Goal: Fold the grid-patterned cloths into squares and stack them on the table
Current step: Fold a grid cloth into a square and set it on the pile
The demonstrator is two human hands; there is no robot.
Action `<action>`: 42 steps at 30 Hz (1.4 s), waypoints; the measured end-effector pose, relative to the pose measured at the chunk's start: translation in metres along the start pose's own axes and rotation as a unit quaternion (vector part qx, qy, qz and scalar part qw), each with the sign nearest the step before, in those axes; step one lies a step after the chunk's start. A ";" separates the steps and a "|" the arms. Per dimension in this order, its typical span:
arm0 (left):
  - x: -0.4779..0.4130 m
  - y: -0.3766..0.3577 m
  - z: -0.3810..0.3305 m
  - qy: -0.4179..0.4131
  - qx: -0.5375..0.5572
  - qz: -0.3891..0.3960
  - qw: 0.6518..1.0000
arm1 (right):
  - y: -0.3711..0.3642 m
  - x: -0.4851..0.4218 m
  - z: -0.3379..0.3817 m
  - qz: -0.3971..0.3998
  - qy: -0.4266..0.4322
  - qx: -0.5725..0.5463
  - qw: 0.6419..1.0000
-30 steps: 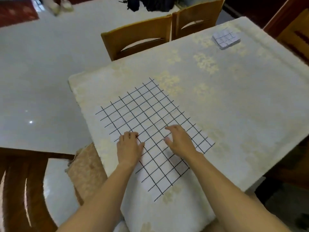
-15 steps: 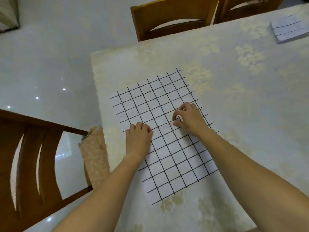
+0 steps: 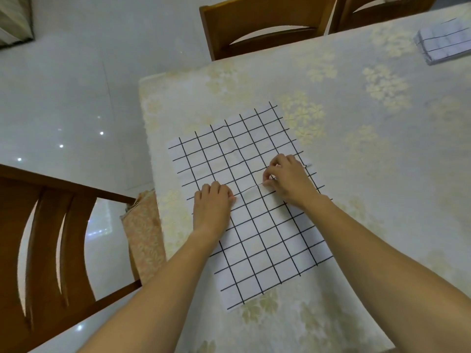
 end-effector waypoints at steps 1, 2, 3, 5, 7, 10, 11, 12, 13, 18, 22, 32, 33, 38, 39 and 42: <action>0.000 0.004 -0.001 -0.006 0.006 -0.008 1.000 | 0.003 0.002 0.000 -0.015 0.001 -0.008 1.000; 0.000 0.009 -0.001 -0.013 0.013 -0.019 1.000 | 0.006 0.002 0.001 -0.029 0.001 -0.016 0.999; -0.001 0.014 -0.002 -0.023 0.021 -0.032 0.999 | 0.009 0.003 0.002 -0.040 0.003 -0.020 0.999; 0.000 0.027 -0.006 -0.042 0.038 -0.055 0.997 | 0.015 0.005 0.004 -0.051 0.005 -0.022 0.998; 0.001 0.041 -0.011 -0.052 0.052 -0.072 0.995 | 0.024 0.007 0.008 -0.060 0.016 -0.022 0.998; -0.002 0.064 -0.018 -0.070 0.054 -0.104 0.991 | 0.045 0.013 0.015 -0.081 0.026 -0.040 0.996; -0.002 0.073 -0.021 -0.078 0.051 -0.112 0.989 | 0.053 0.015 0.018 -0.087 0.026 -0.047 0.995; -0.002 0.081 -0.023 -0.088 0.051 -0.116 0.988 | 0.063 0.018 0.021 -0.091 0.024 -0.053 0.994; -0.001 0.090 -0.026 -0.098 0.055 -0.120 0.986 | 0.073 0.021 0.024 -0.097 0.022 -0.060 0.993; 0.013 0.144 -0.039 -0.190 0.077 -0.194 0.959 | 0.130 0.048 0.049 -0.151 0.014 -0.070 0.986; 0.028 0.171 -0.048 -0.242 0.127 -0.210 0.939 | 0.155 0.081 0.071 -0.196 -0.008 -0.060 0.979; 0.050 0.202 -0.048 -0.334 0.147 -0.154 0.918 | 0.164 0.149 0.129 -0.142 -0.100 -0.027 0.984; 0.052 0.206 -0.051 -0.356 0.144 -0.136 0.913 | 0.162 0.150 0.135 -0.123 -0.108 -0.027 0.986; 0.059 0.234 -0.054 -0.395 0.112 -0.103 0.906 | 0.161 0.154 0.151 -0.104 -0.132 0.000 0.986; 0.060 0.239 -0.054 -0.395 0.114 -0.106 0.905 | 0.162 0.156 0.151 -0.111 -0.142 -0.004 0.984; 0.061 0.246 -0.059 -0.399 0.104 -0.119 0.903 | 0.168 0.160 0.160 -0.130 -0.146 -0.033 0.980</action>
Point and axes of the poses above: each hand's wrist, its own x-axis away from the middle knuckle, its own y-axis out of the back of the hand, z = x × y, the point moved 4 cm from there along -x, towards the middle knuckle, and after that the axes turned 6 degrees about x, right-handed, at the moved point
